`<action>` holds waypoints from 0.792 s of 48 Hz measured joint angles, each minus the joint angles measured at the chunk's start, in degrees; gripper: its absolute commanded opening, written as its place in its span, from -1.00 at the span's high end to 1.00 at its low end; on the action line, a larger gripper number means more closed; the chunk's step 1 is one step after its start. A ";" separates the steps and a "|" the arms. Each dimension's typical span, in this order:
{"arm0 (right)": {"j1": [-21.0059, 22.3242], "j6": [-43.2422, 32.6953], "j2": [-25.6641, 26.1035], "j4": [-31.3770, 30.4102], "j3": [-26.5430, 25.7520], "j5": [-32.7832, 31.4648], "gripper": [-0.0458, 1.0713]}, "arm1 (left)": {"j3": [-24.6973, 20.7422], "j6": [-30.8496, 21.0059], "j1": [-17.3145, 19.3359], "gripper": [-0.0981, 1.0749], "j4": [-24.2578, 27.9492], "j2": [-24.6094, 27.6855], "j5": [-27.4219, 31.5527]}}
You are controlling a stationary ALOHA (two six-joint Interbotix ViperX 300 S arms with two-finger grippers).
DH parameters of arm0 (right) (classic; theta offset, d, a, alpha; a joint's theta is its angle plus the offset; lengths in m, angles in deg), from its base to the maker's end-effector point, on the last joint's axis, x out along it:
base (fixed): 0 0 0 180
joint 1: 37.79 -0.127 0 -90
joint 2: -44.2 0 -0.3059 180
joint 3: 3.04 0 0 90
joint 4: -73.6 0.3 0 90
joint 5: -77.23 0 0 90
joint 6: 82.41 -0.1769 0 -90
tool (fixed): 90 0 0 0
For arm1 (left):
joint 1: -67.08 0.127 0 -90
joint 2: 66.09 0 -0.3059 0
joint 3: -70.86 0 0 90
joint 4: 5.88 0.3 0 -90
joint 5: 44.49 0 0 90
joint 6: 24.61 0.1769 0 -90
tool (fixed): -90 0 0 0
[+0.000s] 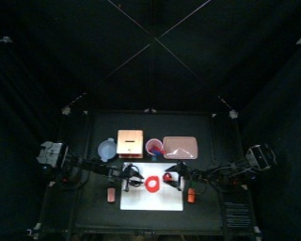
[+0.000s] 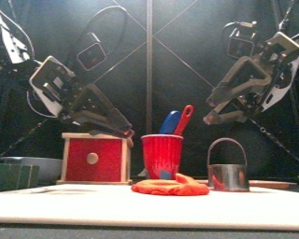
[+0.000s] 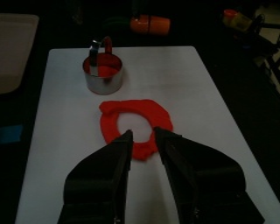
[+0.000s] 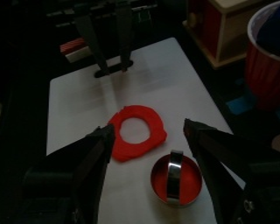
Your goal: Put excess into bowl
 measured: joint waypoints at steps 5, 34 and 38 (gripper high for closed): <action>0.09 -0.09 1.23 0.00 0.53 -0.88 -0.78 | -0.09 0.00 0.44 -0.38 -0.62 0.09 0.26; 0.88 -0.53 2.72 2.11 3.96 -7.73 -0.78 | -14.68 2.99 2.02 -0.81 -2.90 6.68 23.55; 0.97 -0.53 3.43 2.11 4.39 -8.44 -0.78 | -15.73 3.08 2.37 -0.82 -2.37 7.73 23.91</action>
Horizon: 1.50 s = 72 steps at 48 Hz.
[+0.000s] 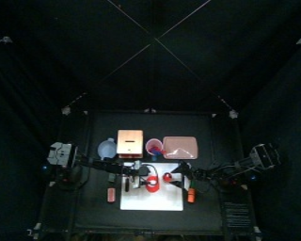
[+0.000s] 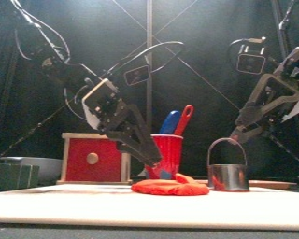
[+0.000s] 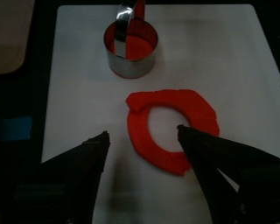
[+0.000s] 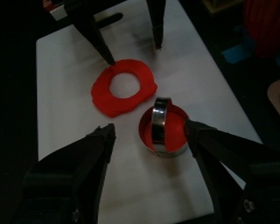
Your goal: Put excess into bowl
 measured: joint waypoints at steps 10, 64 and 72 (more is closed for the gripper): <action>0.26 0.00 1.49 0.00 0.62 -0.62 -0.78 | -2.02 0.00 0.26 -0.81 0.62 3.16 0.35; 0.88 -0.09 1.67 -0.18 0.70 -0.62 -0.78 | -3.34 -0.26 -0.26 -0.14 0.70 5.80 0.70; 0.88 0.00 1.67 -0.09 0.70 -0.62 -0.78 | -2.99 -0.09 -0.35 -0.14 0.70 4.39 0.97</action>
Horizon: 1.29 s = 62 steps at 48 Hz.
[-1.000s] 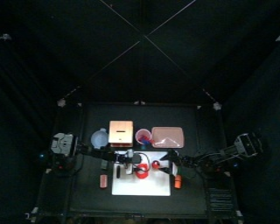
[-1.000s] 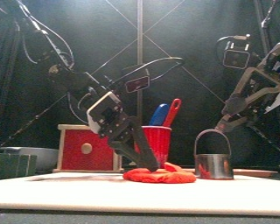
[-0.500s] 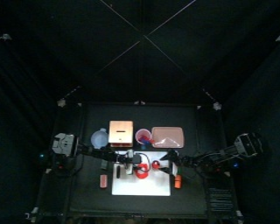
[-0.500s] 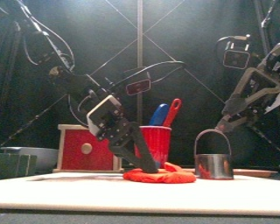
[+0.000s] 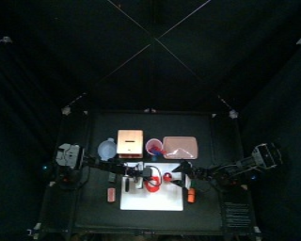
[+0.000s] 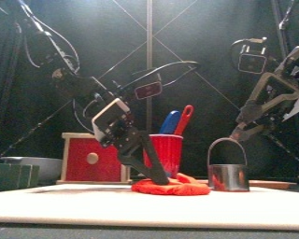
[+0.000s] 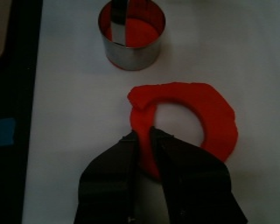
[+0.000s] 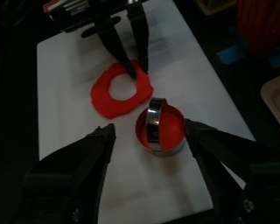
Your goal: Put excess into bowl
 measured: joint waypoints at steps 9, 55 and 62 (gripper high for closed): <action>0.00 -0.09 0.00 0.09 0.00 0.00 -0.78 | 2.72 0.09 -0.18 -0.14 1.76 -6.68 0.00; 1.76 -0.09 0.00 -0.09 0.18 0.00 -0.78 | 36.91 -0.09 18.11 -0.14 4.66 -70.31 -1.14; 2.29 0.00 -0.09 -0.18 0.18 0.00 -0.78 | 39.73 0.00 22.41 -0.14 4.66 -75.67 0.26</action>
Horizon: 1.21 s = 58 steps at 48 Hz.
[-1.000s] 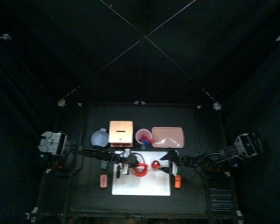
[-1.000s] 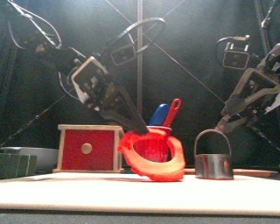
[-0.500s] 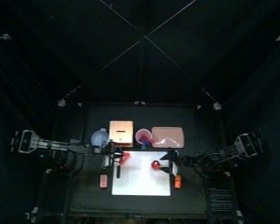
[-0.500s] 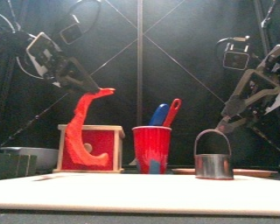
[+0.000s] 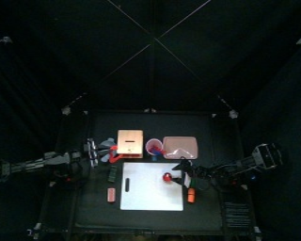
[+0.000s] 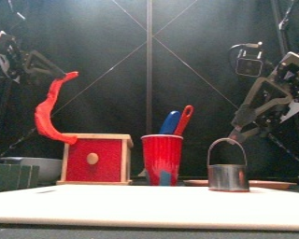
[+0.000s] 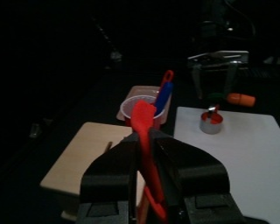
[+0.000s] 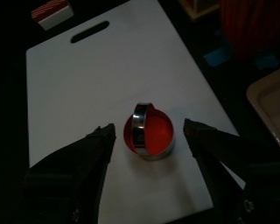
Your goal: Put excess into bowl
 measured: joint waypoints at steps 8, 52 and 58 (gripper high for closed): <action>0.18 -0.09 0.00 0.00 0.00 -0.18 -0.78 | 0.79 -0.09 5.27 -0.14 0.00 -0.53 4.22; 1.41 0.00 -1.85 -0.09 -0.62 -0.53 -0.78 | 3.69 -0.26 14.59 -0.48 -4.31 8.17 15.47; 1.41 0.09 -1.93 -0.09 -0.62 -0.79 -0.78 | 3.69 -0.09 14.59 -0.49 -2.55 8.26 15.38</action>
